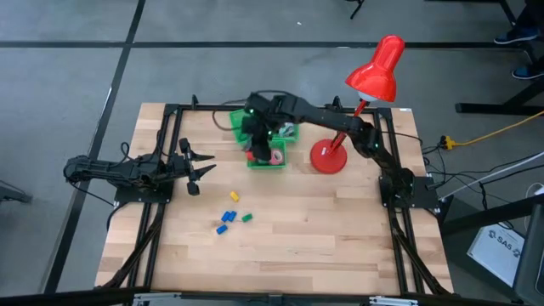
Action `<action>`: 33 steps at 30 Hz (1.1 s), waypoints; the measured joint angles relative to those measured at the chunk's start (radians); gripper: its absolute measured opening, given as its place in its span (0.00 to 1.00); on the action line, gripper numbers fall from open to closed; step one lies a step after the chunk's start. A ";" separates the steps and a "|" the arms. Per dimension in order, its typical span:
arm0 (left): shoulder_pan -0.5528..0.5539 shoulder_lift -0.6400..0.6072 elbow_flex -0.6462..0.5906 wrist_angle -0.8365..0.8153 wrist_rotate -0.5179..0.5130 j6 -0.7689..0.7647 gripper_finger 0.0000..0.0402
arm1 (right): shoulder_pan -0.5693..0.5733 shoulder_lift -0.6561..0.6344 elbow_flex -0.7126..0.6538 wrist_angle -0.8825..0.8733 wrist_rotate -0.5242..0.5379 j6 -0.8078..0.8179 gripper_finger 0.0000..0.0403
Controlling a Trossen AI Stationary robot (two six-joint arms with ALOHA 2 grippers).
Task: Pick and place Stapler, Stapler remover, tape
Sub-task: Put the black staple remover into the right green bin
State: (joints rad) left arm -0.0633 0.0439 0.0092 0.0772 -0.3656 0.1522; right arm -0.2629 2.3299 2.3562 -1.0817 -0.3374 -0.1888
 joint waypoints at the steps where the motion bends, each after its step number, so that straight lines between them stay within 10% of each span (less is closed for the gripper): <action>1: 0.000 0.000 0.000 0.000 0.000 0.000 0.32 | -0.015 0.000 0.000 -0.014 0.000 0.007 0.30; 9: 0.000 0.000 0.000 0.000 0.000 0.000 0.32 | -0.118 0.000 0.000 -0.102 0.134 0.142 0.30; 20: 0.000 0.000 0.000 0.000 0.000 0.000 0.32 | -0.179 0.000 0.000 -0.285 0.587 0.379 0.30; 33: 0.000 0.000 0.000 0.000 0.000 0.000 0.32 | -0.172 0.000 0.000 -0.303 0.607 0.580 0.34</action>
State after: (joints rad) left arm -0.0635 0.0441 0.0091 0.0772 -0.3656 0.1524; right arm -0.4347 2.3299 2.3562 -1.3848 0.2695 0.3917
